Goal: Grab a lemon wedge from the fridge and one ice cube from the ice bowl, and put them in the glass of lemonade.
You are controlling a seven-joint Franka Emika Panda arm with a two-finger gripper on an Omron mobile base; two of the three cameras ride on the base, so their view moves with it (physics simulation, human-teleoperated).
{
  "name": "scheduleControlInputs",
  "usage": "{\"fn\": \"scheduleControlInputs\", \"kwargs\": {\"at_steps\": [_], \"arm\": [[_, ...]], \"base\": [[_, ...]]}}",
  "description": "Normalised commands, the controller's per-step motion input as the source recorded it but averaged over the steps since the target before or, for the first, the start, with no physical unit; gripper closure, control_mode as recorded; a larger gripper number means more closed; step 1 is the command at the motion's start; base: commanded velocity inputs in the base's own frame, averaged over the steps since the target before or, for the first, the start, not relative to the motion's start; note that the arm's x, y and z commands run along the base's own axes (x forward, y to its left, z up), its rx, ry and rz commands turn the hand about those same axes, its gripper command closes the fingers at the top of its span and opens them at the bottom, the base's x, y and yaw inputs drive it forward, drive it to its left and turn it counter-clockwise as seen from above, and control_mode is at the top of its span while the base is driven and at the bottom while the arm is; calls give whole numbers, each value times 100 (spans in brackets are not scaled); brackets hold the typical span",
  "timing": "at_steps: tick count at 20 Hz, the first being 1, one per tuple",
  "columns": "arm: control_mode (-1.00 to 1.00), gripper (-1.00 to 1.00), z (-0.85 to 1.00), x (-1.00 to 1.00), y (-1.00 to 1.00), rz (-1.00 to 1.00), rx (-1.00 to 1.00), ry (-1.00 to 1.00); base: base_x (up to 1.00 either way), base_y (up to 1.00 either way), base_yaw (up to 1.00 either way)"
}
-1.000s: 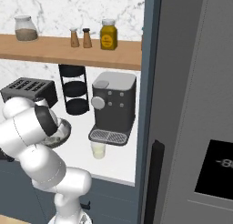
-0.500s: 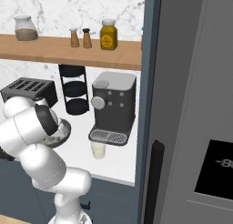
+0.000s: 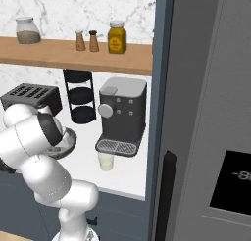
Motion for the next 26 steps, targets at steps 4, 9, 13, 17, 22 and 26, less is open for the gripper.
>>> {"fn": "scheduleControlInputs", "kwargs": {"at_steps": [4, 9, 13, 17, 22, 26], "arm": [[-100, 100, -2, 0, -2, 0, 0, 12], [-100, 100, 4, 0, -2, 0, 0, 5], [-100, 100, 42, 0, 0, 0, 1, 0], [-100, 100, 50, -3, 0, 0, 7, 0], [-100, 100, 45, -23, -3, 0, 12, -2], [-100, 100, 38, -41, -17, 0, 15, -8]], "base": [[0, 0, 0], [0, 0, 0], [0, 0, 0], [0, 0, 0], [0, 0, 0], [0, 0, 0]]}}
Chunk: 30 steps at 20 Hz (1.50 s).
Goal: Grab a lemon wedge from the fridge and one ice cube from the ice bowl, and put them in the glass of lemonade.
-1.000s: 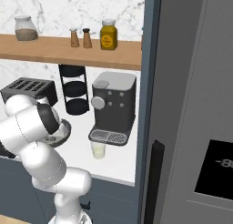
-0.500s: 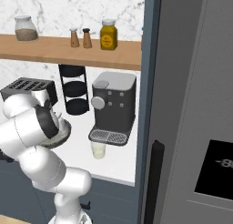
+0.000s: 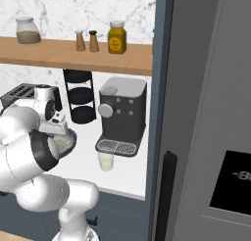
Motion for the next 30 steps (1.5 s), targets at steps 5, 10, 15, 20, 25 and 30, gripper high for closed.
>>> {"fn": "scheduleControlInputs", "kwargs": {"at_steps": [5, 10, 15, 20, 25, 30], "arm": [[-100, 100, 31, -37, -21, 0, 14, -11], [-100, 100, 43, -24, -30, -1, 6, -7], [-100, 100, 45, -23, -69, 0, -16, 3], [-100, 100, 5, -6, -99, 0, -8, 8], [-100, 100, 0, 8, -100, 0, -11, 17], [-100, 100, -4, 0, -96, 0, -2, 13]], "base": [[0, 0, 0], [0, 0, 0], [0, 0, 0], [0, 0, 0], [0, 0, 0], [0, 0, 0]]}}
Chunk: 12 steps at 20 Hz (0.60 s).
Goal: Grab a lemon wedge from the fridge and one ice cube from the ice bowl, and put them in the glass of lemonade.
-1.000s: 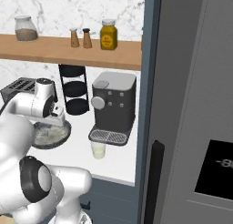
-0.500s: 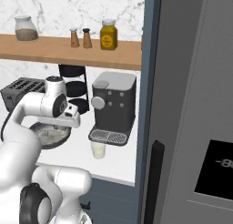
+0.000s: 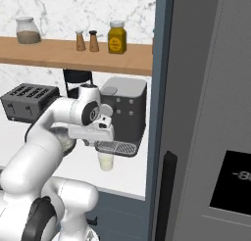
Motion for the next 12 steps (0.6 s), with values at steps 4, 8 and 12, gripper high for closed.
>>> {"fn": "scheduleControlInputs", "kwargs": {"at_steps": [4, 8, 12], "arm": [[-100, 100, -9, 1, -83, 0, 0, 3], [-100, 100, -13, 9, -33, 0, 0, -1], [-100, 100, -20, 27, -15, 0, 0, -2]], "base": [[0, 0, 0], [0, 0, 0], [0, 0, 0]]}}
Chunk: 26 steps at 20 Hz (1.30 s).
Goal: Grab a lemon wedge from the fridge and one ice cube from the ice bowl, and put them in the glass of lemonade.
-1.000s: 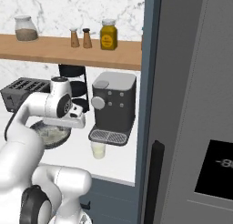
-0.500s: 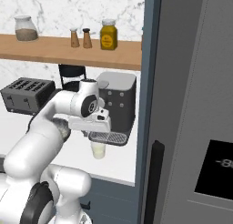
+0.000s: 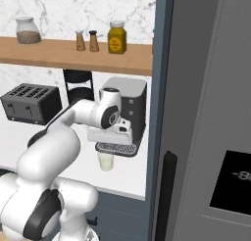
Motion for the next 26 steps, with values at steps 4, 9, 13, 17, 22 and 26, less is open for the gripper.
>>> {"fn": "scheduleControlInputs", "kwargs": {"at_steps": [4, 9, 13, 17, 22, 26], "arm": [[-100, 100, -9, 13, -6, 0, 0, -3], [-100, 100, 0, 3, 1, 0, 0, -4], [-100, 100, 0, 0, 16, 0, 0, -11], [-100, 100, 0, 0, 0, -6, -2, 0], [-100, 100, -3, 0, 4, -18, -7, 0], [-100, 100, 0, 0, 16, -18, -10, 0]], "base": [[0, 0, 0], [0, 0, 0], [0, 0, 0], [0, 0, 0], [0, 0, 0], [0, 0, 0]]}}
